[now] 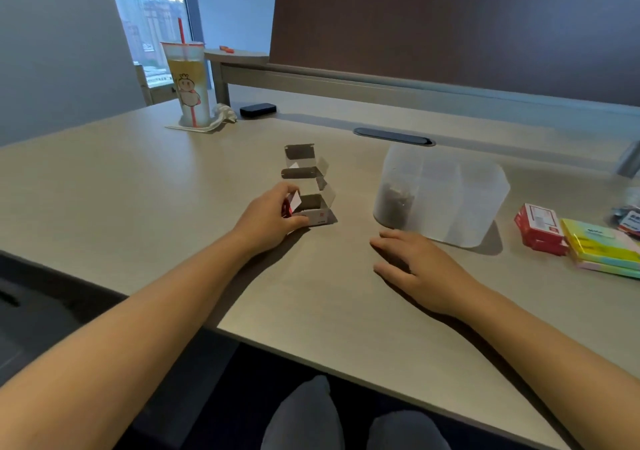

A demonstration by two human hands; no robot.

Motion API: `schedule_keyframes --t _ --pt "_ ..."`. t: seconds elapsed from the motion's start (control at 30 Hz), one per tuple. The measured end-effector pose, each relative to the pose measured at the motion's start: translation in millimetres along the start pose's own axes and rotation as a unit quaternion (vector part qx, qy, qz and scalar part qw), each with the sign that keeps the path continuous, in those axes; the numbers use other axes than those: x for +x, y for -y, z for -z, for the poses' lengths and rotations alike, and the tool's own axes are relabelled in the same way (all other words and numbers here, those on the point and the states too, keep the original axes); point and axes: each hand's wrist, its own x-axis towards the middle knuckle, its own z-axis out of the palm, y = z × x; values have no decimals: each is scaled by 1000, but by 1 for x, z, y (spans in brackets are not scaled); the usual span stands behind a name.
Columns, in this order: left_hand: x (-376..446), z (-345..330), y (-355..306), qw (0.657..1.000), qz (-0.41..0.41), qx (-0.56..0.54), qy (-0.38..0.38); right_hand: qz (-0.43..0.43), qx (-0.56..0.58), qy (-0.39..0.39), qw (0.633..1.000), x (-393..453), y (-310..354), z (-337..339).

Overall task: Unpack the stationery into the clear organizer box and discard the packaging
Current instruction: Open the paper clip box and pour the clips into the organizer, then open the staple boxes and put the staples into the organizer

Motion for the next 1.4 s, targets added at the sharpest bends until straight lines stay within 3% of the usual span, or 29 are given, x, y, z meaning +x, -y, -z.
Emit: schedule_keyframes --t 0.4,0.57,0.67,0.8,0.87,1.13,1.3,1.4 --pt "57 -14 16 995 6 96 -37 -8 18 -8 1000 2 -8 -5" --pt "28 -11 -9 987 -78 95 -101 -30 27 -6 999 -5 -11 1" --pt "0 -20 -36 984 -168 54 -33 -47 9 1 999 -21 -20 9" --pt "-26 -54 -79 958 -234 91 138 -101 -12 2 995 -55 -41 22" --pt "-28 -74 -98 941 -258 115 187 -127 -12 -16 992 -71 -52 27" --pt "-14 -103 -114 928 -297 136 177 -213 -33 -210 954 -76 -108 38" --pt "-13 -104 -111 931 -295 129 171 -272 -58 -173 945 -57 -128 43" --pt "-12 -104 -111 934 -287 120 175 -261 -86 -132 952 -54 -135 42"
